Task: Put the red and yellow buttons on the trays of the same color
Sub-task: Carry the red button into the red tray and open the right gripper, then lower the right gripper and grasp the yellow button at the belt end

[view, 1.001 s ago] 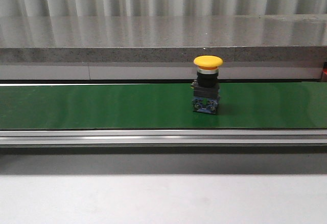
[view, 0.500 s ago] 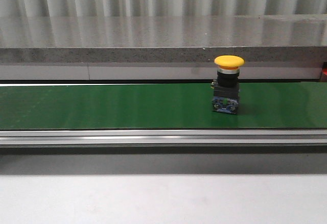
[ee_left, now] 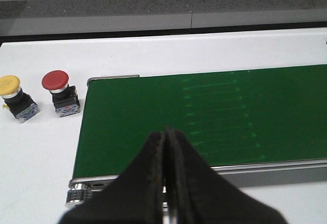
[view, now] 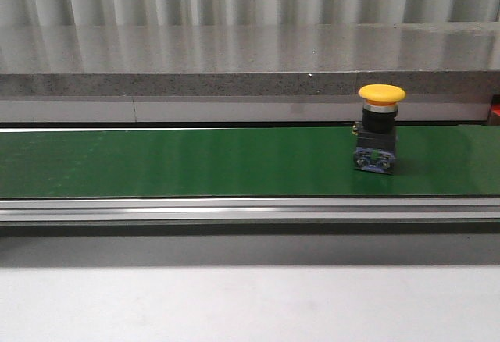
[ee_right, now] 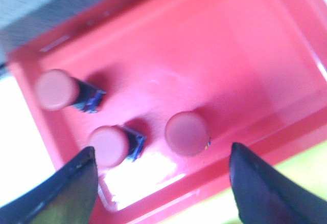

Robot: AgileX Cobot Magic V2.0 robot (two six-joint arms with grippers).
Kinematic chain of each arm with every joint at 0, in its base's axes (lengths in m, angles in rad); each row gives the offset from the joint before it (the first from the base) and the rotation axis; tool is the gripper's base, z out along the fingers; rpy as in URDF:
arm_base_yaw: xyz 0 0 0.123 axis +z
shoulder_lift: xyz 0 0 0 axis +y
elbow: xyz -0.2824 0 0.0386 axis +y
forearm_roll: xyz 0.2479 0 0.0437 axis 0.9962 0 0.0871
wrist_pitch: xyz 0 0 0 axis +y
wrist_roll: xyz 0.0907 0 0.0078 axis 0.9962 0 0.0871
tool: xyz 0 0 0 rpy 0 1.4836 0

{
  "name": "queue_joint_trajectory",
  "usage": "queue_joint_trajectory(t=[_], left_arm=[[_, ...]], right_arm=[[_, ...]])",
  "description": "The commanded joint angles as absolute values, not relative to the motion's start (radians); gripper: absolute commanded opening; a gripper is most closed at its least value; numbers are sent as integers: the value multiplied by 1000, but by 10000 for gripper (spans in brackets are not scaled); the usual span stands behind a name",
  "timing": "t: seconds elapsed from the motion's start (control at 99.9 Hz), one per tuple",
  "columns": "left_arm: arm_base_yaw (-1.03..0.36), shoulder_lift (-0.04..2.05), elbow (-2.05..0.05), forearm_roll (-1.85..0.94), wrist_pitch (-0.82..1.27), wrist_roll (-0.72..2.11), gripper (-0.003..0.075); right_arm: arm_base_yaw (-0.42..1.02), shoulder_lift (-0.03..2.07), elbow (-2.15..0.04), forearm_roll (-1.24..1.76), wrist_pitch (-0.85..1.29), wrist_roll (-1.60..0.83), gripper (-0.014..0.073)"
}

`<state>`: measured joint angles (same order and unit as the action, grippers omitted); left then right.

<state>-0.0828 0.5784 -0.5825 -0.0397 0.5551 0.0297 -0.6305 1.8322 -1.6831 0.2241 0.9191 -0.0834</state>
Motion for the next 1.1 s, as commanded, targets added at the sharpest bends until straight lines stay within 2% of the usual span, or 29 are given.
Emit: queue_joint_trajectory(t=[0.0,0.19,0.54,0.731,1.091], left_arm=[[-90,579,-612,-49,488,26,-20],[-90,579,-612,-49,488,26,-20],[-90,579,-612,-49,488,26,-20],[-90,579,-612,-49,488,26,-20],[-90,579,-612,-49,488,26,-20]], right_arm=[[-622,1701,-1696,234,930,-110,542],[-560,1529,-1574,235,957,-128,542],[-346,1294,-1270,235,958,-188,542],[-239,1258,-1175,235,968,-277,542],[-78,1273,-1150,235,1037,-390,542]])
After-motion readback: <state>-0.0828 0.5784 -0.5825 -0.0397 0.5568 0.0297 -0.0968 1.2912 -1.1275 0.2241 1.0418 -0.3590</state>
